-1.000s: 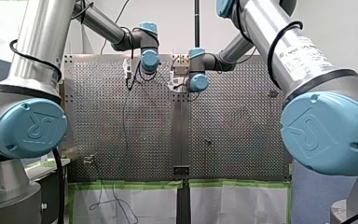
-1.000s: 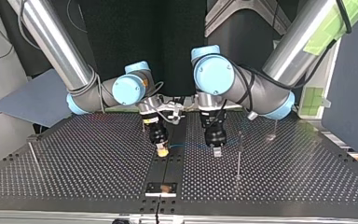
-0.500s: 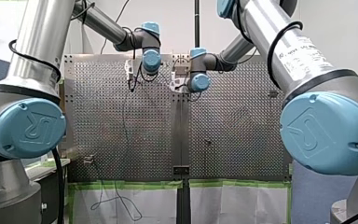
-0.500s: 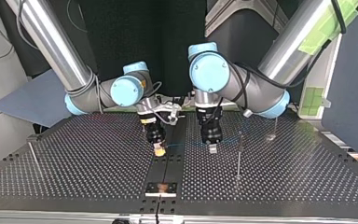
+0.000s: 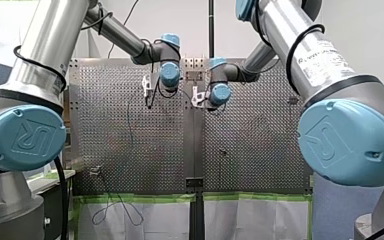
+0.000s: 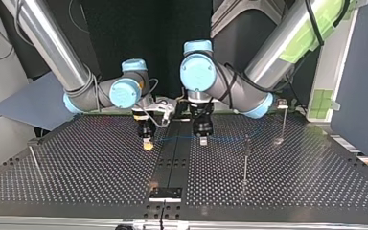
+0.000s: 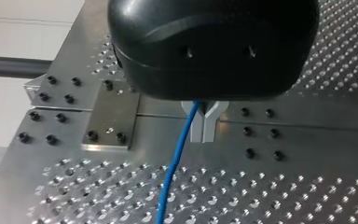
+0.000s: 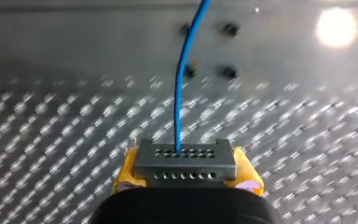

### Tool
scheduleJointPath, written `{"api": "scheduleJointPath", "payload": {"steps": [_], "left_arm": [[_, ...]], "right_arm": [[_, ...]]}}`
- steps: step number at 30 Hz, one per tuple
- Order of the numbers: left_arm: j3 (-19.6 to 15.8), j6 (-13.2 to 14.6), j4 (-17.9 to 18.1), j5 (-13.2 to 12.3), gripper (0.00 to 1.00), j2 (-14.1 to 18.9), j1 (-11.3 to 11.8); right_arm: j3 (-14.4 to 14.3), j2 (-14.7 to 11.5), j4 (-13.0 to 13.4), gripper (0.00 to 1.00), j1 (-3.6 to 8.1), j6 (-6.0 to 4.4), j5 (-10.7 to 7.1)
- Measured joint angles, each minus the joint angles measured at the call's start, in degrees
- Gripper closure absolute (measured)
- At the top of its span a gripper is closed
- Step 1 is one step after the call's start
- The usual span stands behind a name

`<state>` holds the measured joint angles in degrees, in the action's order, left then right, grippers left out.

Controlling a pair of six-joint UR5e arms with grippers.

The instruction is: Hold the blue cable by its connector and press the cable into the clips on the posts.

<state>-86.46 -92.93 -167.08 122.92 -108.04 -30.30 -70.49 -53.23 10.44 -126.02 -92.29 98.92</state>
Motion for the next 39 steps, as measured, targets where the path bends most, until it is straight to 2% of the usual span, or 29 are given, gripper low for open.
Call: {"api": "scheduleJointPath", "payload": {"steps": [5,13,17,21,27,31,39], "left_arm": [[-0.6,-0.4,0.5,0.1,1.0,-1.0,-0.9],[-4.3,-1.2,3.8,0.4,1.0,-5.0,-3.5],[-5.2,-1.1,5.5,0.4,1.0,-5.7,-4.2],[-5.6,-1.1,6.3,0.4,1.0,-5.8,-5.0],[-5.6,-1.3,7.4,0.4,1.0,-6.1,-6.1],[-5.6,-1.4,8.3,0.9,1.0,-7.4,-7.1],[-5.6,-2.3,10.5,1.4,1.0,-8.4,-8.6]], "right_arm": [[-2.6,0.0,0.7,1.0,0.47,-0.26,0.5],[-6.4,-0.3,1.0,1.0,0.92,2.13,0.08],[-8.3,-1.0,2.1,1.0,1.12,2.47,0.02],[-10.6,-2.4,4.1,1.0,1.35,2.39,-0.03],[-14.0,-5.2,7.3,1.0,2.16,1.57,-0.47],[-16.2,-5.9,9.6,1.0,2.88,1.22,-1.89],[-20.5,-6.0,13.7,1.0,4.41,1.28,-4.35]]}}
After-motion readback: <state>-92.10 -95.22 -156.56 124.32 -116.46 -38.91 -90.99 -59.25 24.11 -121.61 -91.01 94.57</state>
